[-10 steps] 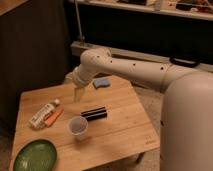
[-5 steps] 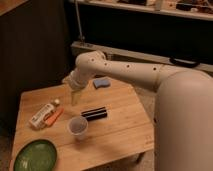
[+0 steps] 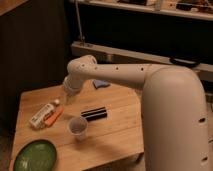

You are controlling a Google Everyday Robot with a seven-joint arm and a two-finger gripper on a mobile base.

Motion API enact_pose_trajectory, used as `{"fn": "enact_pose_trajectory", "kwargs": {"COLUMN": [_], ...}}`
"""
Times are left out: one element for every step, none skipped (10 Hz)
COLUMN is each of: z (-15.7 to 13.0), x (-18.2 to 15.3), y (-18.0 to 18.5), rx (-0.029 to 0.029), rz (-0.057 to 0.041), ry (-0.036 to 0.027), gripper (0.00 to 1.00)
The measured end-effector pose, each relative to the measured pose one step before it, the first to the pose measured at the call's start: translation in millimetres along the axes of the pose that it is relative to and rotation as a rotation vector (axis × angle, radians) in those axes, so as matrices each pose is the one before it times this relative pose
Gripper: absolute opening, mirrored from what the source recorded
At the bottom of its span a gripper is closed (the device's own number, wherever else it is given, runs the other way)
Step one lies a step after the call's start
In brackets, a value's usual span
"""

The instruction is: Place the pepper in the ceramic bowl

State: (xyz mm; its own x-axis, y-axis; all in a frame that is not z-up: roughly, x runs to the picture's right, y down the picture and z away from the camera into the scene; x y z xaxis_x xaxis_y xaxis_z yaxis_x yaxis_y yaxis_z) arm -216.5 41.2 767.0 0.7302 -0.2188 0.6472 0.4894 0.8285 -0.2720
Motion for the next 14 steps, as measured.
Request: {"fn": "enact_pose_trajectory", "kwargs": {"z": [6.83,6.49,9.97,11.4,7.06,4.16,5.96,5.2,4.84,6.67,5.15,4.98,3.91,4.41], "x": [-3.22,-5.61,-5.65,-6.54,-1.81,-2.04,-1.64,-2.07,-1.08,-2.4,-0.81,-1.42,-0.86,-0.82], "y": [3.31,2.29,5.15,3.92,2.14,-0.24,0.08,-0.78,-0.21,-1.03,-0.93,-1.31,-1.03,-0.22], "rx": [-0.01084,-0.01266,-0.01928,-0.01975,-0.01229,-0.00663,-0.00996,-0.00769,-0.00735,-0.00915,-0.00644,-0.00617,-0.00511,-0.00637], "rz": [-0.01634,-0.02063,-0.02305,-0.02001,-0.00944,-0.00842,-0.0097,-0.00785,-0.0058,-0.00785,-0.00318,-0.00365,-0.00227,-0.00182], "ry": [0.00805,0.00557,0.00553,0.00066,0.00089,-0.00061,-0.00033,-0.00169,-0.00094,-0.00338,-0.00231,-0.00244,-0.00185,-0.00213], "gripper": [0.45,0.45,0.45,0.48,0.56,0.63,0.67,0.67,0.67,0.67,0.67,0.67,0.67,0.67]}}
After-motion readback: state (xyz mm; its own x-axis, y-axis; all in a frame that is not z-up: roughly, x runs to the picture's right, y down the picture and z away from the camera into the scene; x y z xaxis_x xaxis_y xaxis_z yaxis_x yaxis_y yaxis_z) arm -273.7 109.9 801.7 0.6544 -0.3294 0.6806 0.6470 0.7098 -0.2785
